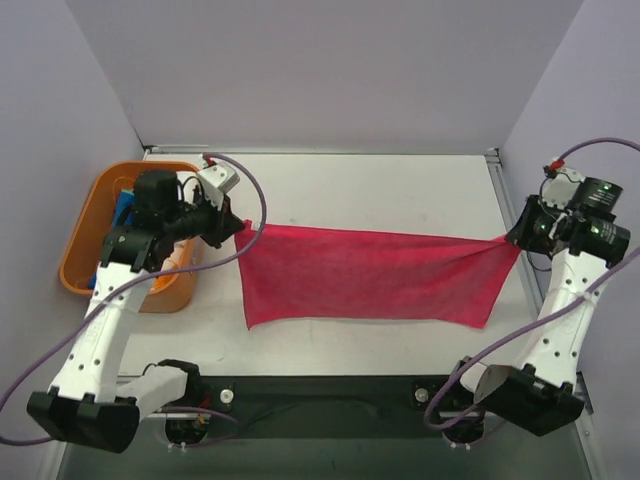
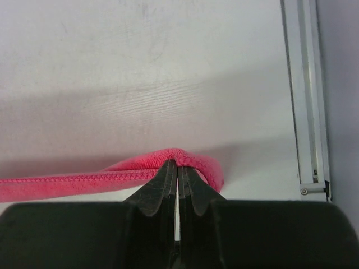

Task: Roll the towels
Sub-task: Flatten the towel

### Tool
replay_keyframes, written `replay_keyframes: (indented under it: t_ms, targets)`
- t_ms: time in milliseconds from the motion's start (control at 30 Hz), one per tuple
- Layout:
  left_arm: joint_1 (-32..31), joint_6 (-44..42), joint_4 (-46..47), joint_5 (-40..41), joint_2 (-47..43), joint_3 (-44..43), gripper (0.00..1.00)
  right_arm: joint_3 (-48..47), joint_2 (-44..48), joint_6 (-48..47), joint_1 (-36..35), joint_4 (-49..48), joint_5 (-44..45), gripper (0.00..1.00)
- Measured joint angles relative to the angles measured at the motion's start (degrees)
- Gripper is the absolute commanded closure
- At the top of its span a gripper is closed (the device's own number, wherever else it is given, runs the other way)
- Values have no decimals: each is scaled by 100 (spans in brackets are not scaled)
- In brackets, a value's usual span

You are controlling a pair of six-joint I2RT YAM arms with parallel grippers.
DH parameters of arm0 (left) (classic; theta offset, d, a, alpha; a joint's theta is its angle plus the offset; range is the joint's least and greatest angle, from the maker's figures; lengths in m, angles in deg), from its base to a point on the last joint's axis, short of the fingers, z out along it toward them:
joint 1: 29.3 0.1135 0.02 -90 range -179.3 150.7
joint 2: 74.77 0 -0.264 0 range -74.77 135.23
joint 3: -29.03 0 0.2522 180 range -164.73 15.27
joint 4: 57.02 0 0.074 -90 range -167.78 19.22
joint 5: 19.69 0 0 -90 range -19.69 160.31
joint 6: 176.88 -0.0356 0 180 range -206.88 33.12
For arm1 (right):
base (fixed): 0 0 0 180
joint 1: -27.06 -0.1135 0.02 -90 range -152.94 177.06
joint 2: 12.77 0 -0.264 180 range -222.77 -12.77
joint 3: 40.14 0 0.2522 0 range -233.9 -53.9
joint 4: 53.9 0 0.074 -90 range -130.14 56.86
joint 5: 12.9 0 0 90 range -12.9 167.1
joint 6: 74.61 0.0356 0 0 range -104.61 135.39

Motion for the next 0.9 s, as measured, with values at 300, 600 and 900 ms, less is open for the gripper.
replay_keyframes:
  t_ms: [300,600,900]
  targets:
    - [0,164,782,540,2162,503,100,1073,-2031,476,-1384,-1604,1139,100]
    - [-7,192,1491,981,3757,-7,100,162,-3792,785,-1764,-2404,1510,100]
    - [-7,260,1847,1209,5143,-1217,97,-1329,-5344,957,-1862,-2529,1521,96]
